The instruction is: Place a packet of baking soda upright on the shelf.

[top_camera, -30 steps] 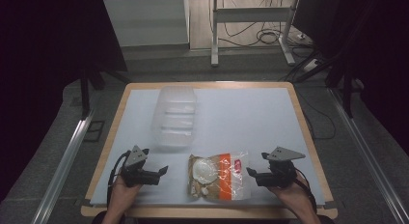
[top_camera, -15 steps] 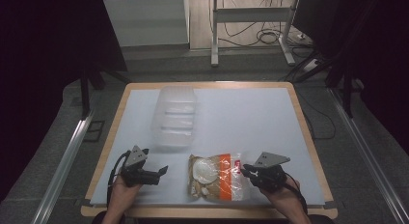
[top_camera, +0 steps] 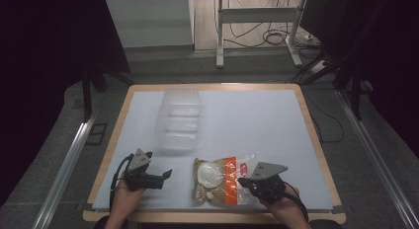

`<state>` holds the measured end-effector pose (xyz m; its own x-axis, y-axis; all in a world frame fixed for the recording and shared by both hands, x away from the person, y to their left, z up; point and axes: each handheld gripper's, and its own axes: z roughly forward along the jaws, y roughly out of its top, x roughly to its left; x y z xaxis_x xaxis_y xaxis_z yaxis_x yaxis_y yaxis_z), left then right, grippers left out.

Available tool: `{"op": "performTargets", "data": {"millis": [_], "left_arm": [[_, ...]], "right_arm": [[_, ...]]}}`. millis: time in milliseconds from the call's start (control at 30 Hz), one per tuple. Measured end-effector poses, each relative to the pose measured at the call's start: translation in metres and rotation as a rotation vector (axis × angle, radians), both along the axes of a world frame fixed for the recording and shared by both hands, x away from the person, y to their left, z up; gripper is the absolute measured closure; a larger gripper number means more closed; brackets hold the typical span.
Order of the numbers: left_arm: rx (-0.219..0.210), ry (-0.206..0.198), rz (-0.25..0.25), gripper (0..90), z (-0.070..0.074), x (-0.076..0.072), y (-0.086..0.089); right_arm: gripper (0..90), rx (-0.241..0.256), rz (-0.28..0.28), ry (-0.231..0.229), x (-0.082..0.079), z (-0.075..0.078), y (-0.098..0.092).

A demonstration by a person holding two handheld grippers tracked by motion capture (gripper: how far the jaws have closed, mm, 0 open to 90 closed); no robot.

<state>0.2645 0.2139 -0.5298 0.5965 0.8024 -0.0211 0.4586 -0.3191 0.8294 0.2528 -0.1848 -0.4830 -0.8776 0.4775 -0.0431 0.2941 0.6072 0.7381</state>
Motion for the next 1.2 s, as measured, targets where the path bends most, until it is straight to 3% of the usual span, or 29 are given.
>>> {"op": "performTargets", "data": {"millis": [400,767,867,1033,1200], "left_arm": [[0.003,-0.001,0.0,2.0,0.0,0.0,0.0],[0.006,-0.001,0.001,2.0,0.0,0.0,0.0],[0.007,-0.002,0.001,2.0,0.0,0.0,0.0],[0.01,-0.001,0.0,2.0,0.0,0.0,-0.001],[0.01,0.0,0.0,2.0,0.0,0.0,-0.001]], "right_arm": [[89.2,-0.048,0.149,0.063,-0.012,-0.02,0.027],[89.3,-0.047,0.212,0.111,-0.022,-0.025,0.035],[89.2,-0.095,0.248,0.114,-0.028,-0.03,0.041],[89.2,-0.13,0.254,0.121,-0.027,-0.034,0.042],[89.2,-0.13,0.215,0.135,-0.018,-0.034,0.031]]}}
